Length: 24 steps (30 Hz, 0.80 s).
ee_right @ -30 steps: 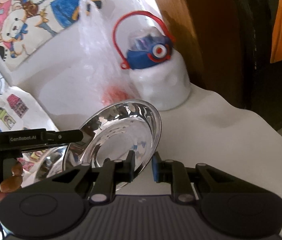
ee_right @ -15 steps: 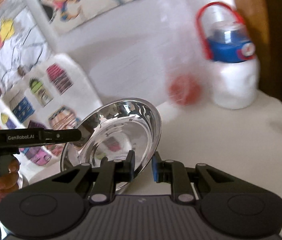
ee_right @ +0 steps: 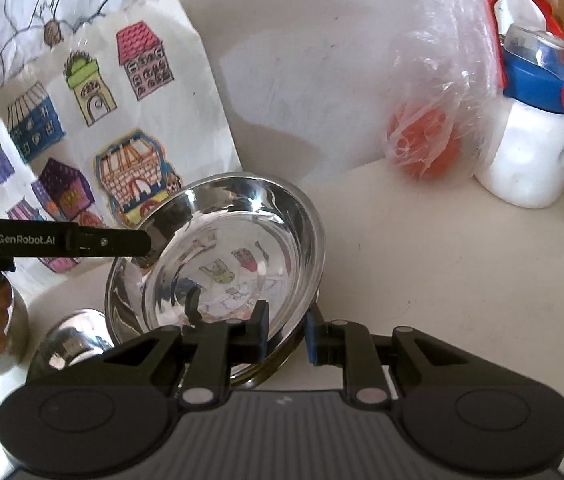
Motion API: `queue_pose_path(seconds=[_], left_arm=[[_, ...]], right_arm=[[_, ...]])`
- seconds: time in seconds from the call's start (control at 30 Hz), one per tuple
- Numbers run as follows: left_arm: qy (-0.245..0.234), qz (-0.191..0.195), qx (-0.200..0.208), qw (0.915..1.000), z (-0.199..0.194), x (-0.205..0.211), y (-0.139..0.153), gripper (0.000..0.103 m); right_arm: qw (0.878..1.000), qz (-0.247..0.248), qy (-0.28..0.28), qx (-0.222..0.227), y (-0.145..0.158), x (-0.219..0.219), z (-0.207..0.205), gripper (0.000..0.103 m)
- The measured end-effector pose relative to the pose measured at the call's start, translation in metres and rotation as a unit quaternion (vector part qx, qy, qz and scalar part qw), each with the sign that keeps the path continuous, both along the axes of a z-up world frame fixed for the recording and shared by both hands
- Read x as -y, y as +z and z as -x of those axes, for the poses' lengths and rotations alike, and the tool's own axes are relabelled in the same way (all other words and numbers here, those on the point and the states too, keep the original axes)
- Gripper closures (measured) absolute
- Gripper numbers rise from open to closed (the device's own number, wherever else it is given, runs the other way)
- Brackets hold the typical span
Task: Organize plates and bowls
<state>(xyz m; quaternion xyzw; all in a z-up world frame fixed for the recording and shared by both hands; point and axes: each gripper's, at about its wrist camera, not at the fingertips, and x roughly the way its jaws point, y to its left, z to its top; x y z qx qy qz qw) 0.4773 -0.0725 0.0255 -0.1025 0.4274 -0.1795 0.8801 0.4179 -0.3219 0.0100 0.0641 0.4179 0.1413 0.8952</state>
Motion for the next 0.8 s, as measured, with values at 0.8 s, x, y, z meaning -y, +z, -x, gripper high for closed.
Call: queue_pose_path(seconds=[0.8], left_arm=[[-0.005,-0.007,-0.015,0.9999,0.008,-0.010,-0.011,0.066]], right_arm=[[0.995,0.096,0.029,0.018,-0.001,-0.032,0.011,0.067]])
